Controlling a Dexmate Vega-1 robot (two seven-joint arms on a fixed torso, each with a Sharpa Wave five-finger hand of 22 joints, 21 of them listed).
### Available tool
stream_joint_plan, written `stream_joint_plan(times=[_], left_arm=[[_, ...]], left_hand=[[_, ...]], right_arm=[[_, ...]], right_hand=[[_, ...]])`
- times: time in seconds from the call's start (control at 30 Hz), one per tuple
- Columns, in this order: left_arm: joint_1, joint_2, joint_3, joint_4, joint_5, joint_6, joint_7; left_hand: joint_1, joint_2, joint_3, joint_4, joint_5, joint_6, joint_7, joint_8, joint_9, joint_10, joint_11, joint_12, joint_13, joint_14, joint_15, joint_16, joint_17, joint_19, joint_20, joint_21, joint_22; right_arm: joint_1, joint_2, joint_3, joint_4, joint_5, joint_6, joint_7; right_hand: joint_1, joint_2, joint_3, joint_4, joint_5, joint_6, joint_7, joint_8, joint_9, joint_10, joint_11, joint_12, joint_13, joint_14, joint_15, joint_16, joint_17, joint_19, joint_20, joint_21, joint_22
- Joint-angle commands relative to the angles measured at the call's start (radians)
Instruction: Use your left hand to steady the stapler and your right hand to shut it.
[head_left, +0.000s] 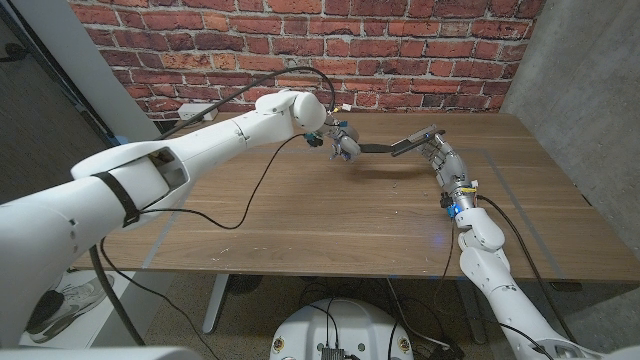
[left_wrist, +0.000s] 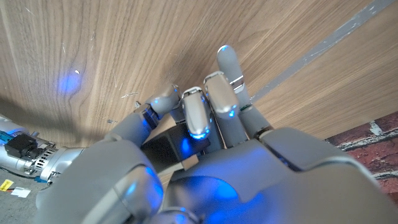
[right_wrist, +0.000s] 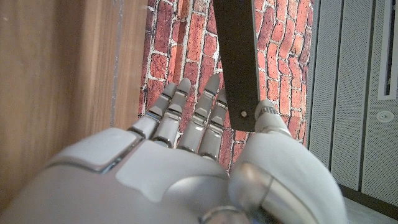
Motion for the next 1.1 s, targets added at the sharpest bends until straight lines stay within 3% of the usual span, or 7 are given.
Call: stream_joint_plan(times=[0.03,0.13,0.27,0.63,0.87,1.0,1.1], left_arm=[[-0.024,-0.034,0.021,0.064,-0.015,-0.015,-0.005],[-0.028,-0.039,0.026,0.075,-0.013,-0.018,-0.002],[-0.032,-0.045,0.028,0.087,-0.013,-0.022,0.003],[-0.038,-0.048,0.043,0.092,0.008,-0.022,0.021],[-0.035,-0.027,0.069,0.034,0.086,-0.001,0.058],[-0.035,-0.022,0.080,0.009,0.123,0.009,0.067],[-0.034,-0.022,0.080,0.002,0.132,0.013,0.062]], left_hand=[[-0.101,0.096,0.000,-0.009,0.000,0.021,0.022,0.006,-0.003,-0.002,0.000,0.006,0.000,-0.004,0.003,0.010,0.003,-0.004,-0.003,0.007,0.001],[-0.107,0.099,0.000,-0.013,0.000,0.021,0.024,0.006,-0.009,-0.004,-0.005,0.005,0.000,-0.006,0.001,0.010,0.003,-0.005,-0.004,0.007,0.001],[-0.113,0.102,0.000,-0.017,0.000,0.021,0.022,0.003,-0.019,-0.003,-0.002,0.006,0.000,-0.007,0.001,0.010,0.003,-0.005,-0.003,0.007,0.001],[-0.127,0.111,-0.002,-0.026,-0.002,0.014,0.016,-0.004,-0.045,-0.008,-0.006,0.004,0.000,-0.012,0.002,0.009,0.002,-0.008,-0.005,0.008,0.002],[-0.136,0.116,-0.004,-0.031,-0.003,0.010,0.019,0.006,-0.044,-0.009,-0.006,0.005,0.000,-0.013,-0.002,0.009,0.002,-0.011,-0.004,0.009,0.003],[-0.139,0.118,-0.004,-0.032,-0.003,0.013,0.019,0.012,-0.043,-0.007,-0.006,0.005,0.000,-0.011,-0.004,0.010,0.002,-0.009,-0.004,0.010,0.003],[-0.141,0.120,-0.004,-0.032,-0.003,0.008,0.017,0.012,-0.044,-0.007,-0.006,0.005,-0.001,-0.010,-0.003,0.010,0.002,-0.009,-0.006,0.010,0.003]], right_arm=[[0.009,0.033,0.026,0.021,0.022,0.032,-0.002],[0.011,0.043,0.031,0.028,0.023,0.043,-0.010],[0.016,0.062,0.040,0.042,0.022,0.070,-0.025],[0.038,0.098,0.062,0.080,0.074,0.101,0.020],[0.029,0.101,0.072,0.061,0.087,0.074,0.031],[0.026,0.094,0.071,0.053,0.081,0.063,0.044],[0.025,0.088,0.069,0.049,0.083,0.053,0.063]], right_hand=[[0.045,0.015,0.000,-0.003,0.004,0.143,-0.059,0.017,0.006,0.069,0.026,0.019,0.003,0.062,-0.142,0.019,0.011,0.020,-0.024,0.018,0.007],[0.127,0.040,0.004,-0.022,-0.009,0.207,-0.042,0.030,0.009,0.151,0.045,0.042,0.005,0.121,-0.153,0.059,0.041,0.040,-0.013,0.040,0.011],[0.211,0.057,0.003,-0.027,-0.037,0.296,-0.022,0.057,0.021,0.237,0.060,0.069,0.008,0.196,-0.166,0.111,0.078,0.066,-0.009,0.070,0.015],[0.306,0.063,0.015,-0.035,-0.054,0.322,0.000,0.065,0.038,0.276,0.083,0.080,0.012,0.237,-0.179,0.138,0.103,0.091,-0.019,0.102,0.021],[0.310,0.064,0.010,-0.020,-0.060,0.321,-0.001,0.062,0.041,0.267,0.090,0.076,0.014,0.242,-0.165,0.137,0.105,0.098,-0.018,0.114,0.023],[0.295,0.060,0.002,-0.002,-0.067,0.315,0.008,0.054,0.037,0.257,0.100,0.068,0.011,0.248,-0.154,0.132,0.103,0.102,0.001,0.124,0.025],[0.196,-0.004,-0.065,0.041,-0.073,0.247,0.024,0.006,0.021,0.176,0.118,0.019,0.006,0.228,-0.126,0.103,0.097,0.084,0.028,0.144,0.025]])
